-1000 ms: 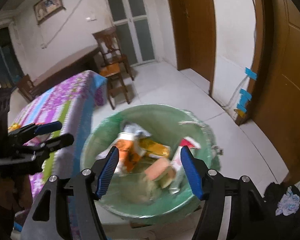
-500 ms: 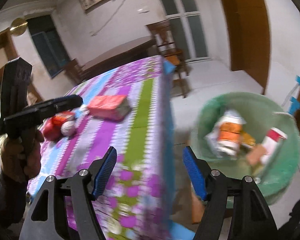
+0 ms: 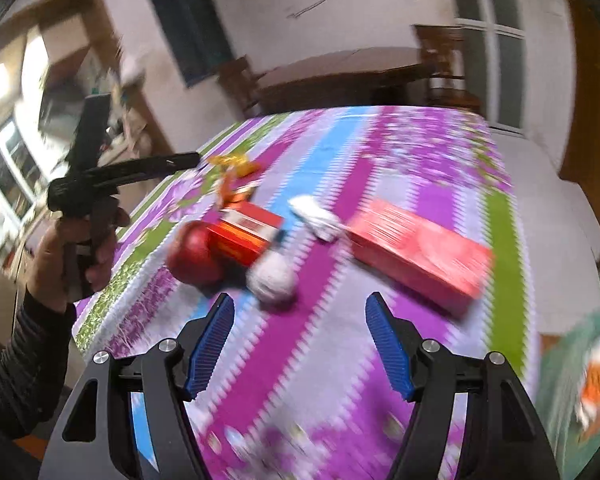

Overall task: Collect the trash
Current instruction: 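Move both open tools back over the table, then grasp the orange-printed paper cup with the left tool while the right tool grasps the red cigarette box, then lift the paper cup and cigarette box and carry them over the green bin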

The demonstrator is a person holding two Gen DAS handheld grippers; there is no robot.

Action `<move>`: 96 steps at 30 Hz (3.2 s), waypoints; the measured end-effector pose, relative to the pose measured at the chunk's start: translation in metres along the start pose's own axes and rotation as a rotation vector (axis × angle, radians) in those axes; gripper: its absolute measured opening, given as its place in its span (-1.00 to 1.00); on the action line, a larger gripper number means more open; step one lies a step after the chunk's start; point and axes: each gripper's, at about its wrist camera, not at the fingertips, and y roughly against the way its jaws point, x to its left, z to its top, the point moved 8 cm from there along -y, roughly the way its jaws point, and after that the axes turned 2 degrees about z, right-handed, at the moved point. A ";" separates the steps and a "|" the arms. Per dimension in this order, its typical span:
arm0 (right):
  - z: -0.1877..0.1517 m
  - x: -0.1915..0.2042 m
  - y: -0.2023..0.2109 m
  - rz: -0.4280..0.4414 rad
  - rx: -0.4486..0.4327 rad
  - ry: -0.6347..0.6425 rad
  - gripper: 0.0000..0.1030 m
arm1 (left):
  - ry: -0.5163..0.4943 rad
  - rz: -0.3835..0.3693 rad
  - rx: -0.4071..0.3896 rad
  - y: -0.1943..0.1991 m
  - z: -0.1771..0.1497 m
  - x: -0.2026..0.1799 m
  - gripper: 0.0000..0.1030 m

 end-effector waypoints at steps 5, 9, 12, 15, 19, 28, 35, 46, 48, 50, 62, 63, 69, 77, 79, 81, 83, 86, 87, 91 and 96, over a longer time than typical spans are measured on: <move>0.052 0.036 -0.068 0.061 0.163 -0.018 0.61 | 0.032 -0.025 0.074 -0.028 -0.005 0.031 0.61; 0.070 0.040 -0.111 0.037 0.288 -0.057 0.63 | 0.045 -0.042 0.123 -0.047 -0.008 0.043 0.61; 0.072 0.040 -0.131 0.003 0.349 -0.049 0.66 | 0.046 -0.054 0.143 -0.056 -0.009 0.044 0.61; 0.062 0.036 -0.145 -0.012 0.388 -0.048 0.69 | 0.044 -0.069 0.159 -0.064 -0.010 0.042 0.61; 0.060 0.028 -0.157 -0.005 0.398 -0.086 0.69 | 0.012 -0.043 0.191 -0.080 -0.013 0.039 0.61; 0.053 0.019 -0.161 0.087 0.415 -0.194 0.49 | 0.011 0.021 0.191 -0.097 -0.021 0.045 0.40; 0.049 0.013 -0.162 0.118 0.397 -0.246 0.23 | -0.005 0.008 0.181 -0.096 -0.022 0.034 0.10; 0.065 0.030 -0.101 0.080 0.141 -0.142 0.19 | -0.012 0.032 0.114 -0.077 -0.027 0.030 -0.74; 0.061 0.032 -0.083 0.034 0.076 -0.105 0.18 | -0.001 0.030 0.096 -0.069 -0.026 0.033 -0.83; 0.057 0.036 -0.074 0.026 0.039 -0.102 0.18 | 0.014 0.026 0.066 -0.056 -0.024 0.035 -0.83; 0.028 0.081 0.000 -0.198 -0.270 0.029 0.17 | 0.010 0.007 -0.166 0.044 -0.030 0.008 -0.83; 0.026 0.083 0.003 -0.216 -0.289 0.034 0.17 | 0.004 0.006 -0.188 0.053 -0.031 0.001 -0.83; 0.015 0.090 0.058 -0.322 -0.434 0.044 0.17 | -0.037 0.008 -0.305 0.094 -0.045 -0.045 -0.83; -0.013 0.098 0.113 -0.437 -0.526 0.057 0.16 | -0.062 0.009 -0.390 0.120 -0.060 -0.092 -0.83; -0.021 0.094 0.121 -0.431 -0.525 0.039 0.16 | -0.074 0.000 -0.394 0.123 -0.062 -0.103 -0.83; -0.027 0.090 0.129 -0.429 -0.527 0.023 0.16 | -0.085 -0.007 -0.396 0.124 -0.064 -0.111 -0.83; -0.030 0.089 0.136 -0.433 -0.532 0.016 0.16 | -0.093 -0.015 -0.399 0.125 -0.065 -0.120 -0.83; -0.035 0.086 0.150 -0.447 -0.543 0.006 0.16 | -0.103 -0.030 -0.404 0.125 -0.062 -0.133 -0.83; -0.037 0.083 0.157 -0.455 -0.548 0.002 0.16 | -0.108 -0.036 -0.406 0.124 -0.061 -0.137 -0.83; -0.045 0.063 0.179 -0.481 -0.559 -0.028 0.16 | -0.131 -0.068 -0.415 0.122 -0.057 -0.161 -0.83; -0.057 0.030 0.208 -0.533 -0.563 -0.057 0.16 | -0.167 -0.122 -0.412 0.115 -0.052 -0.200 -0.83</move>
